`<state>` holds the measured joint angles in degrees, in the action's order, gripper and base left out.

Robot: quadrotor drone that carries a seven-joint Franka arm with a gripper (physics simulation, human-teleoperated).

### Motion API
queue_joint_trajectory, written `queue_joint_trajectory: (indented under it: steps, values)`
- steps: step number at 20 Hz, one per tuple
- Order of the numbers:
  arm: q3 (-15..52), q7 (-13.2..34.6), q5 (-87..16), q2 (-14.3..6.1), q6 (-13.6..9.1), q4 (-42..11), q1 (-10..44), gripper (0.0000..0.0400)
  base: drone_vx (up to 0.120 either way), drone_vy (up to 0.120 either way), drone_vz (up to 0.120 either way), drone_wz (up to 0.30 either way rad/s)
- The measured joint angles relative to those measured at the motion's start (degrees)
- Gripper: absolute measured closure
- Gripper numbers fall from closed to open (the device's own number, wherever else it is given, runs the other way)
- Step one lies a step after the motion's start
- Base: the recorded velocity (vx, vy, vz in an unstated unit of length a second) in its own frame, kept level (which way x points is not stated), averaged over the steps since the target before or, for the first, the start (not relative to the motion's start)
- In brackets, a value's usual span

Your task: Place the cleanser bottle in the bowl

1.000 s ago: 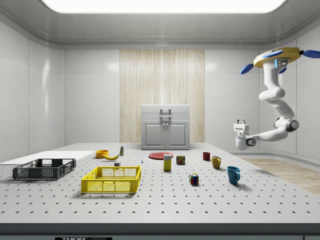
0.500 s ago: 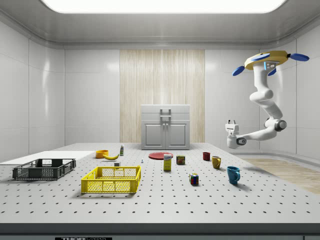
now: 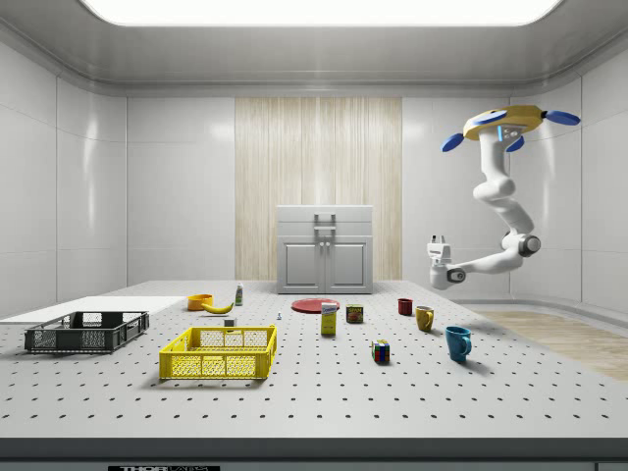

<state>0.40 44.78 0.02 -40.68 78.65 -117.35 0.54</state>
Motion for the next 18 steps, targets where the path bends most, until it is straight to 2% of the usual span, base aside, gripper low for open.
queue_joint_trajectory:
  steps: [18]
  values:
    - [2.52,0.44,-3.51,-0.57,0.8,-0.62,0.8,0.0,0.12,-0.12,0.0,0.0]
